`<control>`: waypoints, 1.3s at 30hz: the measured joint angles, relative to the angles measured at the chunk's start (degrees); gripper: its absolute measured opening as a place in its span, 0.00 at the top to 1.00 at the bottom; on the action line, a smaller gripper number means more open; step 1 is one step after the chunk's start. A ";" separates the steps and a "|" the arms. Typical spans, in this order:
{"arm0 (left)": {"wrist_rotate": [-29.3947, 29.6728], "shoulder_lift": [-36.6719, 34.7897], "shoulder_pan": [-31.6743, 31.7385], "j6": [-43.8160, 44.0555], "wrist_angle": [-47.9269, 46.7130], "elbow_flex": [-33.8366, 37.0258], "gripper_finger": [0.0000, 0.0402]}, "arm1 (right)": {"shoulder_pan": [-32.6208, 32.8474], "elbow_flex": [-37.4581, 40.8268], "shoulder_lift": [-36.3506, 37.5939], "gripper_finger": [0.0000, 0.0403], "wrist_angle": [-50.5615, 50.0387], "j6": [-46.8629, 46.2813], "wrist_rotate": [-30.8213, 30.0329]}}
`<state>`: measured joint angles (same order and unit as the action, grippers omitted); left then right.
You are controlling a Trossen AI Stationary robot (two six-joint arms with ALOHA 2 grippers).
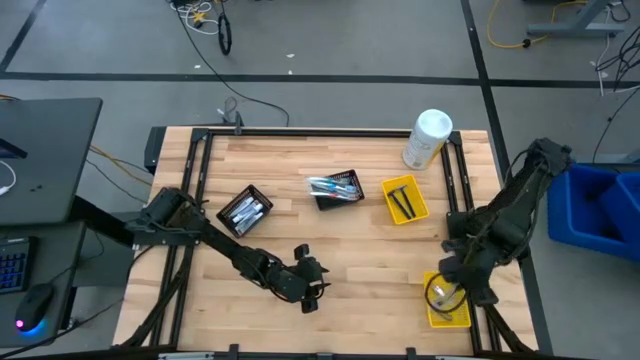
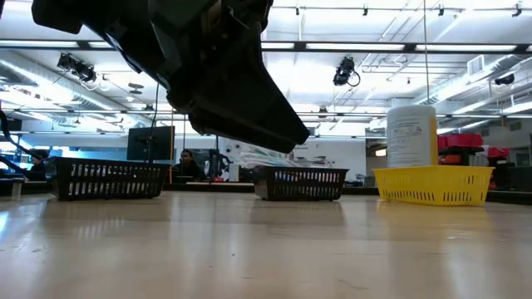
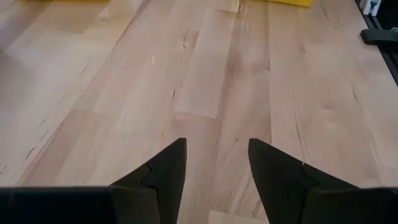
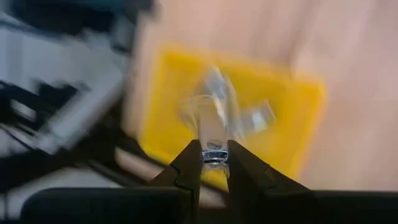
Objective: Pick & Place Travel size toiletries
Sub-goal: Put the silver nail cutter into the bottom yellow basket, then return to Home Position
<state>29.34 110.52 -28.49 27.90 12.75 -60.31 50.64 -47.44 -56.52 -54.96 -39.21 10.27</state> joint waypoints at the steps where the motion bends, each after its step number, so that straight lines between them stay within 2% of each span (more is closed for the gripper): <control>1: 0.00 0.00 -0.02 0.00 -0.02 0.00 0.54 | 1.22 0.00 -0.37 0.85 -2.94 -1.39 0.04; 5: 0.65 0.02 0.00 -0.01 -0.02 0.02 0.54 | 4.92 0.09 -2.46 0.85 -6.77 -4.59 -0.70; 19: 0.46 0.07 0.37 1.86 0.00 0.04 0.54 | 7.70 0.09 -13.37 0.83 8.30 -7.43 -0.73; 24: 0.46 0.07 0.37 4.13 0.02 0.05 0.54 | 7.60 0.07 -16.19 0.82 7.27 -8.64 -0.68; 28: 0.44 0.07 0.37 4.51 0.14 0.07 0.54 | 7.59 0.07 -18.32 0.77 4.05 -10.33 -0.76; 34: 0.70 0.07 0.37 4.51 0.22 0.07 0.54 | 7.57 0.07 -18.92 0.67 4.43 -10.48 -0.75; 39: 0.74 0.07 0.37 4.00 0.27 0.07 0.54 | 7.57 0.07 -18.92 0.63 6.60 -10.28 -0.75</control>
<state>30.09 110.59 -28.12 31.90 13.02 -60.25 58.22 -47.37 -75.44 -48.35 -49.50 9.52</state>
